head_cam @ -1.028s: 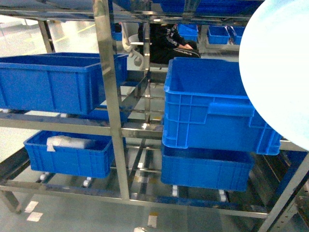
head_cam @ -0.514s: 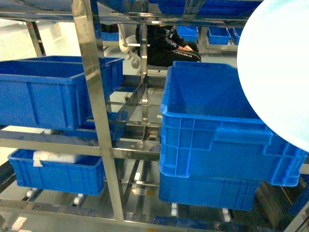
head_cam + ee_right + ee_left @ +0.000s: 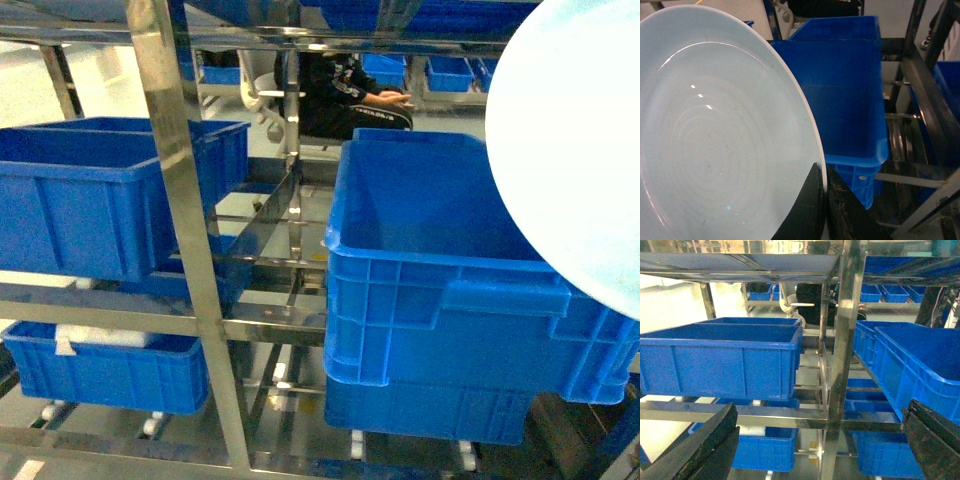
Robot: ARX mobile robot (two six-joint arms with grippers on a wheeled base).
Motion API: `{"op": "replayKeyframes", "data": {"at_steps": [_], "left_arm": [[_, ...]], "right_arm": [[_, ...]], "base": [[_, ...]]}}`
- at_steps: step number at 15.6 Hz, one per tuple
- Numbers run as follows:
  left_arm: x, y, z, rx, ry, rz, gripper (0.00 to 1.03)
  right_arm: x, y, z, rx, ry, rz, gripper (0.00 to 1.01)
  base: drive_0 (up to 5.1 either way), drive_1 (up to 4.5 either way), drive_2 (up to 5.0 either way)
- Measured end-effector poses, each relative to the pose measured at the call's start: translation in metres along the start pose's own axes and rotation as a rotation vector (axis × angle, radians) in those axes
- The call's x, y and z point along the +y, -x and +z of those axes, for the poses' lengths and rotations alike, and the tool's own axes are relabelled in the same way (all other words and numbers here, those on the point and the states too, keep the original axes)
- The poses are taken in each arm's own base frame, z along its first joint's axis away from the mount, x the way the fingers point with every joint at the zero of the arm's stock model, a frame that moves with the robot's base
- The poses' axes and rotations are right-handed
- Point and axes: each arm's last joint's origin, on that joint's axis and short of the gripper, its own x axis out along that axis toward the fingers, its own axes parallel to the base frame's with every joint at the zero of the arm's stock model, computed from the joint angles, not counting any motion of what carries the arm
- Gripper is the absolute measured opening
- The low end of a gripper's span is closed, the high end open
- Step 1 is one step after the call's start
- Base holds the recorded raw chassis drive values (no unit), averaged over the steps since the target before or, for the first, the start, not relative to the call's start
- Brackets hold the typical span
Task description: Place blue tray on left shelf second layer neatly
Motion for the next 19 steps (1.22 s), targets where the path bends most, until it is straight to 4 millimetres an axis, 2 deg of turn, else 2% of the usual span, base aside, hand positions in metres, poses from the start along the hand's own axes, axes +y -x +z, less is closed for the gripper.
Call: {"op": "replayKeyframes", "data": {"at_steps": [4, 10, 19], "left_arm": [[-0.0004, 0.0000, 0.0000, 0.000, 0.000, -0.005, 0.98], [-0.0001, 0.0000, 0.0001, -0.001, 0.000, -0.002, 0.98], [-0.0001, 0.0000, 0.0000, 0.000, 0.000, -0.002, 0.98]], "right_arm": [[-0.0002, 0.0002, 0.0000, 0.000, 0.000, -0.006, 0.02], [0.0002, 0.0009, 0.0007, -0.005, 0.002, -0.001, 0.02], [0.0002, 0.0010, 0.0007, -0.006, 0.002, -0.002, 0.02]], "base": [[-0.8, -0.80, -0.8], [0.0, 1.30, -1.3], [0.0, 0.00, 0.0]]}}
